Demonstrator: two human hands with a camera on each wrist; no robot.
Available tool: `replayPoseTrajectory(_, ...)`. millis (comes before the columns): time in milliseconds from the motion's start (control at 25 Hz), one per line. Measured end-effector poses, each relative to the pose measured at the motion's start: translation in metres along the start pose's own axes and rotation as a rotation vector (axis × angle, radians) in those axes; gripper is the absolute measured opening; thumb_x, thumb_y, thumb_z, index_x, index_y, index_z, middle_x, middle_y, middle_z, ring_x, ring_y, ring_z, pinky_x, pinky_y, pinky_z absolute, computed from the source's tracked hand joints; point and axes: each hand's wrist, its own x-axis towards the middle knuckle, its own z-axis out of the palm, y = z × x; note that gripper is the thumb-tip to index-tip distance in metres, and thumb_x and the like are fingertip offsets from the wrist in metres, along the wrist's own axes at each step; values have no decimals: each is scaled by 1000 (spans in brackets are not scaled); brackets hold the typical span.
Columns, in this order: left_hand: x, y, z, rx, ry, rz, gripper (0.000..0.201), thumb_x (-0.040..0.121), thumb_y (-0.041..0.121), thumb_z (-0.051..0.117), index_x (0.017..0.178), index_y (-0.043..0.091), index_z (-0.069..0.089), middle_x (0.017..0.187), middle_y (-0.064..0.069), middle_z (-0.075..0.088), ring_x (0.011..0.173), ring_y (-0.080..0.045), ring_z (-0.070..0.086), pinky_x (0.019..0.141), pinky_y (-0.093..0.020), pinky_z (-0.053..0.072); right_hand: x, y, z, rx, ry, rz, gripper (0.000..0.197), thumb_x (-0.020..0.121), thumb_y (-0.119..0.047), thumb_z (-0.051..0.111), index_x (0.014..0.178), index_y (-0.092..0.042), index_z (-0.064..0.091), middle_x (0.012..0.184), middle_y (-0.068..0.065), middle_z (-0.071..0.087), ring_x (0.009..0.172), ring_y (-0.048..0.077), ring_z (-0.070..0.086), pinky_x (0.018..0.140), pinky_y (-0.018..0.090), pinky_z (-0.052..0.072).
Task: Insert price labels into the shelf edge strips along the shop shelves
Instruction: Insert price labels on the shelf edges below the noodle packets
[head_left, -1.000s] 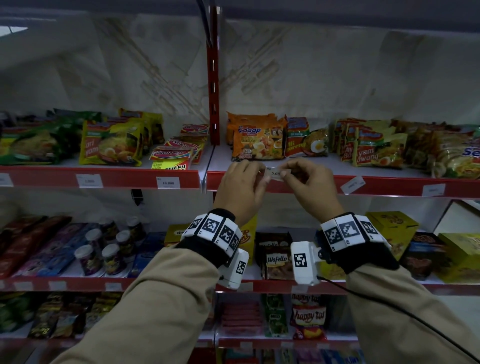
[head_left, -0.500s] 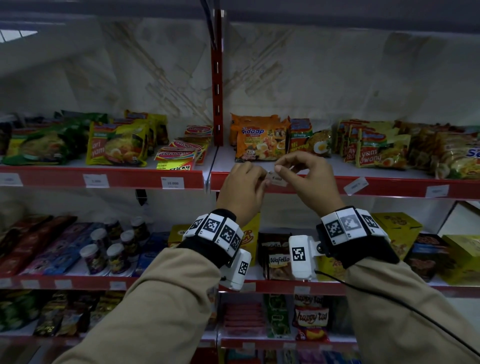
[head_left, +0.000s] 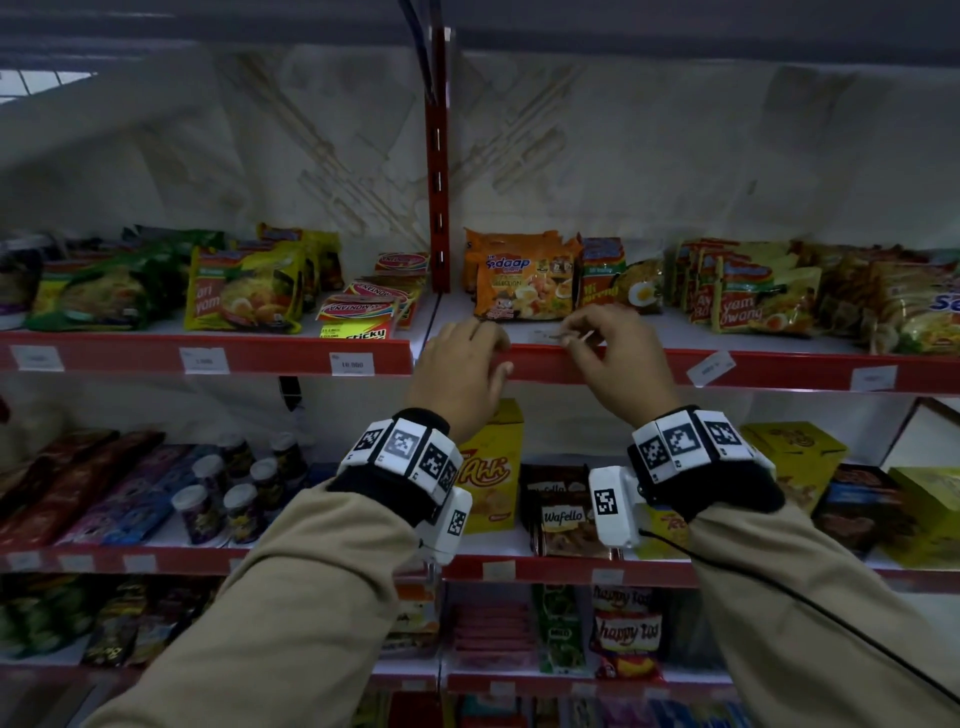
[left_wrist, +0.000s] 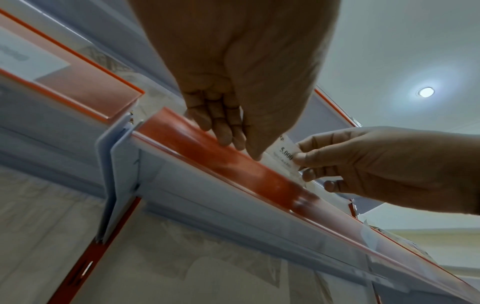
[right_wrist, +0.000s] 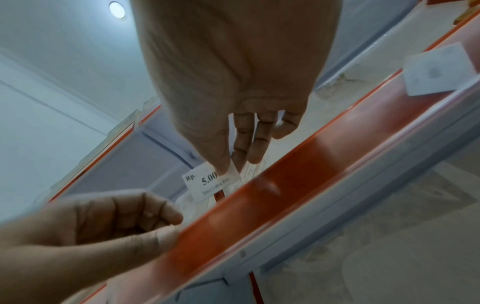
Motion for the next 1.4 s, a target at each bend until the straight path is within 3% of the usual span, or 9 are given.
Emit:
replayPoseTrajectory(200, -2, 4, 1, 6, 1, -19, 26, 90, 29, 58, 114, 19, 56, 102, -3, 56, 99, -25, 48, 82, -37, 40, 3, -6, 12, -123, -146, -52, 9, 89, -24, 58, 96, -24, 64, 97, -1, 65, 95, 24, 52, 83, 46, 46)
replayPoseTrajectory(480, 3, 4, 5, 118, -56, 0, 19, 96, 27, 50, 106, 17, 62, 101, -5, 53, 96, -26, 45, 78, -35, 33, 2, 1, 6, -185, -205, -102, 11, 85, -22, 64, 95, -17, 65, 90, -3, 49, 91, 21, 49, 74, 29, 35)
replayPoseTrajectory(640, 3, 5, 6, 185, -80, 2, 22, 98, 28, 46, 108, 17, 61, 102, -6, 52, 97, -26, 45, 80, -38, 36, 1, 3, 3, -251, -243, -96, 15, 87, -19, 63, 101, -14, 67, 103, 7, 55, 101, 26, 49, 81, 33, 41)
replayPoseTrajectory(800, 6, 5, 6, 244, -104, 21, 19, 95, 24, 52, 110, 17, 62, 102, -6, 52, 97, -25, 45, 77, -36, 35, -3, 0, 2, -259, -234, -88, 14, 89, -20, 61, 102, -17, 64, 105, 6, 55, 103, 25, 46, 83, 35, 41)
replayPoseTrajectory(1000, 7, 3, 5, 310, -125, 93, 17, 91, 16, 56, 107, 16, 63, 98, -6, 50, 92, -25, 45, 70, -31, 24, -4, -3, 2, -298, -239, -65, 13, 90, -21, 60, 101, -16, 64, 103, 7, 53, 103, 27, 45, 82, 38, 42)
replayPoseTrajectory(1200, 8, -1, 4, 173, -121, 53, 20, 98, 28, 46, 107, 16, 59, 105, -5, 53, 98, -25, 45, 79, -33, 29, -8, -5, 3, -317, -231, -33, 14, 89, -19, 59, 101, -14, 66, 103, 8, 54, 102, 28, 44, 80, 39, 42)
replayPoseTrajectory(1400, 11, -3, 4, 148, -150, 45, 22, 99, 29, 44, 106, 15, 59, 106, -5, 53, 101, -25, 45, 81, -33, 30, -8, -7, 3, -317, -219, -17, 19, 88, -18, 58, 107, -18, 60, 105, 6, 55, 101, 28, 45, 79, 38, 41)
